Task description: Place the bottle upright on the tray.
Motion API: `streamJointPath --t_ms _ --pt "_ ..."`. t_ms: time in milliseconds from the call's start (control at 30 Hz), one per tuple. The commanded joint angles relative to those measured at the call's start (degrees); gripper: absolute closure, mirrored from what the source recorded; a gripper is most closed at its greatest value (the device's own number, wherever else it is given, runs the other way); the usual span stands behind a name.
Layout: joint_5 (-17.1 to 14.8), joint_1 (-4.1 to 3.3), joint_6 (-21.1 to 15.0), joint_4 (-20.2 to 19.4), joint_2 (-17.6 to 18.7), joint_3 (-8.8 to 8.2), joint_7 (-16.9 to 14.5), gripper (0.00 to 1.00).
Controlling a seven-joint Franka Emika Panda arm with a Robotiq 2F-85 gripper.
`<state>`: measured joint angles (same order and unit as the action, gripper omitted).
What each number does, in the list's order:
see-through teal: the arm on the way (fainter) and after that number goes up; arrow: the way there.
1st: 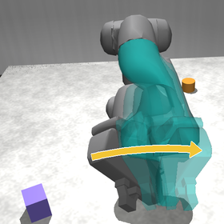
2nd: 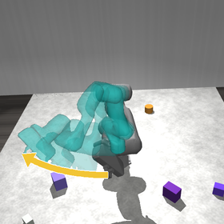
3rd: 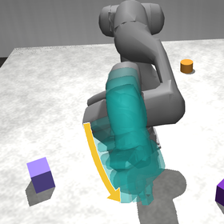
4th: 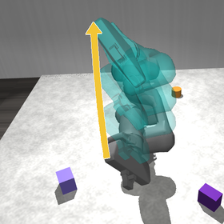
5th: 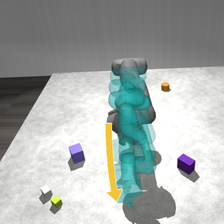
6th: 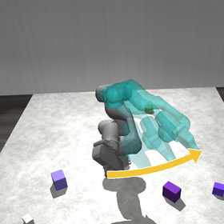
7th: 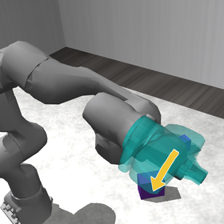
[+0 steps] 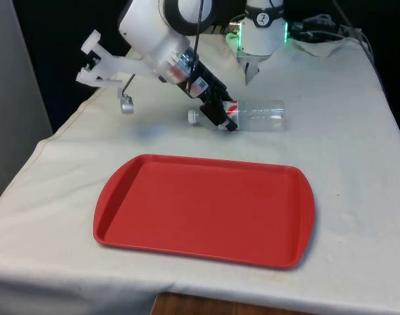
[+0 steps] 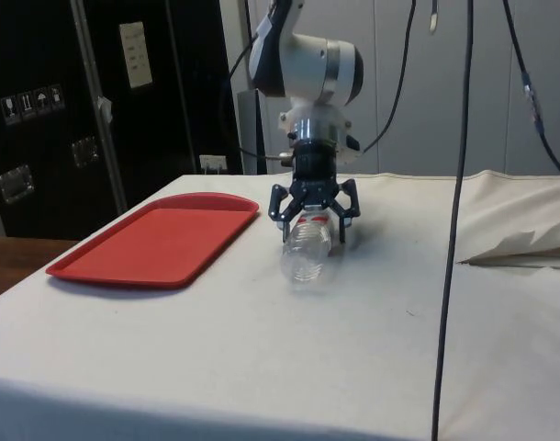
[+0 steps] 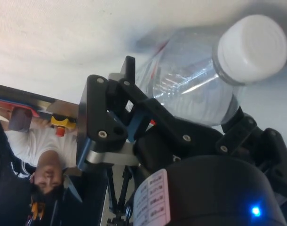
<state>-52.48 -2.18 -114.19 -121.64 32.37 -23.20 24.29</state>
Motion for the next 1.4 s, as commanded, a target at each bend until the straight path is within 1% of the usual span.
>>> streamJointPath --t_ms 0,167,700,767,833,967,1000,1067,1100,1267,1300,1333,1367 --pt "-0.29 0.17 0.46 0.17 0.06 0.00 -0.23 0.00" --pt "0.00 -0.06 0.63 0.17 0.11 -0.29 0.00 0.00" --pt "0.06 -0.17 0.74 0.06 -0.17 -0.46 0.11 0.00" --pt "0.06 -0.17 0.74 0.06 -0.17 -0.52 0.11 0.01" --pt "0.06 -0.23 0.74 0.11 -0.17 -0.52 0.11 0.12" --pt "0.06 -0.23 0.80 0.11 -0.17 -0.52 0.11 0.39" --pt "0.06 -0.23 0.86 0.11 -0.23 -0.57 0.11 0.51" --pt "0.06 -0.17 1.09 0.17 -0.29 -0.63 0.06 0.60" --pt "0.00 -0.23 0.97 0.11 -0.23 -0.63 0.06 0.60" --pt "-0.06 -0.29 1.26 0.11 -0.29 -0.80 0.00 0.80" --pt "0.06 -0.17 1.83 0.23 -0.69 -0.92 0.06 0.82" --pt "-0.06 -0.34 1.32 0.11 -0.29 -0.80 0.00 0.82" --pt "0.00 -0.34 1.38 0.11 -0.46 -0.86 0.11 0.83"
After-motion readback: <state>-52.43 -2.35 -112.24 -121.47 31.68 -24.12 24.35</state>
